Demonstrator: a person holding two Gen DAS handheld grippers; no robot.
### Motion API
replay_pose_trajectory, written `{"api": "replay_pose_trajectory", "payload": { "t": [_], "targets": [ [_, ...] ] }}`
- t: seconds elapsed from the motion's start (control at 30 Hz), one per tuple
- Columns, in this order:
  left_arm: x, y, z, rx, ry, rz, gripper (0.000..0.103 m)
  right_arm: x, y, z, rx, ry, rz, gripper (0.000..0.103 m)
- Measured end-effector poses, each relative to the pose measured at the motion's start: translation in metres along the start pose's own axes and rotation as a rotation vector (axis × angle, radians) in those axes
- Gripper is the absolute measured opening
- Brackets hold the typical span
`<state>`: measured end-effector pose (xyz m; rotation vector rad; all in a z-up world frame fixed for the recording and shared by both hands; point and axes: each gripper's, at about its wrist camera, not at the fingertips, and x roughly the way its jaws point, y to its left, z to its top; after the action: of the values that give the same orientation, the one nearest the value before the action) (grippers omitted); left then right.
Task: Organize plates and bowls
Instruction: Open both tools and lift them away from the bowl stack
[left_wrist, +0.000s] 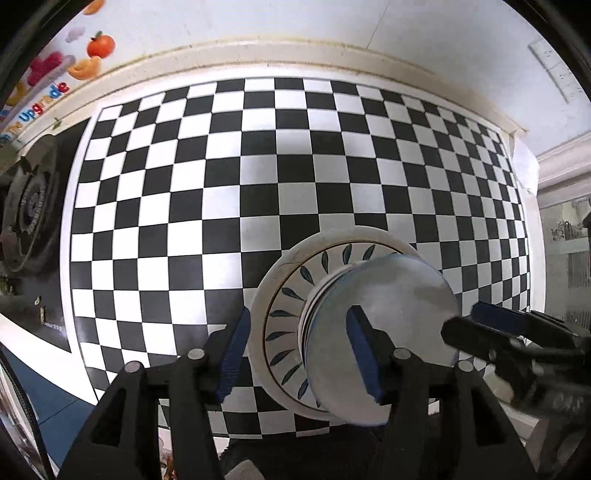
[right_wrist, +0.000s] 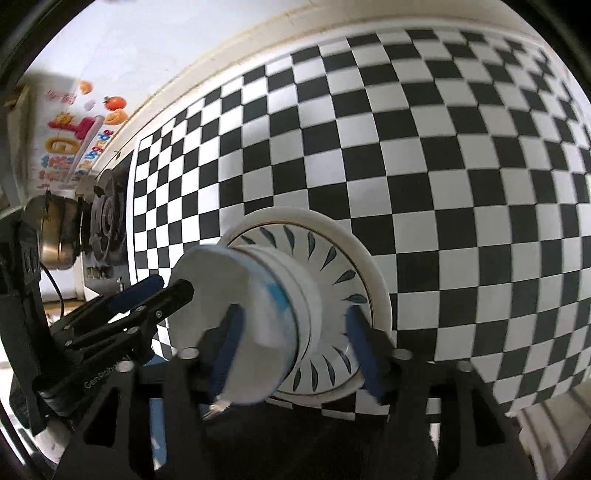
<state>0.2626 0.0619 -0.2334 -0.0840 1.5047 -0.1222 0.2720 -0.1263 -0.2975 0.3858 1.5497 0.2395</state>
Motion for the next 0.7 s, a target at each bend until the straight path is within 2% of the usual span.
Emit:
{"api": "replay_pose_trajectory", "payload": {
  "t": [0.03,0.1,0.13,0.17,0.23,0.37,0.53,0.7],
  "targets": [
    [-0.005,0.001,-0.003,0.002,-0.021,0.004,0.054,-0.007,0.004,-0.006,-0.013,-0.022,-0.025,0.075],
    [-0.015,0.001,-0.009,0.017,-0.068,0.021,0.071,-0.018,0.011,-0.018,-0.027,-0.066,-0.077,0.079],
    [-0.022,0.002,-0.012,0.024,-0.094,0.025,0.085,-0.022,0.013,-0.023,-0.03,-0.087,-0.094,0.081],
    [-0.031,0.003,-0.017,0.034,-0.128,0.026,0.088,-0.03,0.017,-0.031,-0.033,-0.118,-0.111,0.083],
    [-0.044,0.004,-0.023,0.049,-0.169,0.03,0.089,-0.042,0.024,-0.046,-0.034,-0.169,-0.137,0.084],
    [-0.071,0.005,-0.038,0.098,-0.247,0.053,0.1,-0.06,0.039,-0.072,-0.02,-0.254,-0.175,0.085],
    [-0.099,0.008,-0.057,0.13,-0.294,0.032,0.101,-0.085,0.056,-0.104,-0.01,-0.339,-0.193,0.086],
    [-0.126,0.009,-0.084,0.117,-0.347,0.015,0.101,-0.112,0.075,-0.138,-0.031,-0.42,-0.212,0.087]
  ]
}}
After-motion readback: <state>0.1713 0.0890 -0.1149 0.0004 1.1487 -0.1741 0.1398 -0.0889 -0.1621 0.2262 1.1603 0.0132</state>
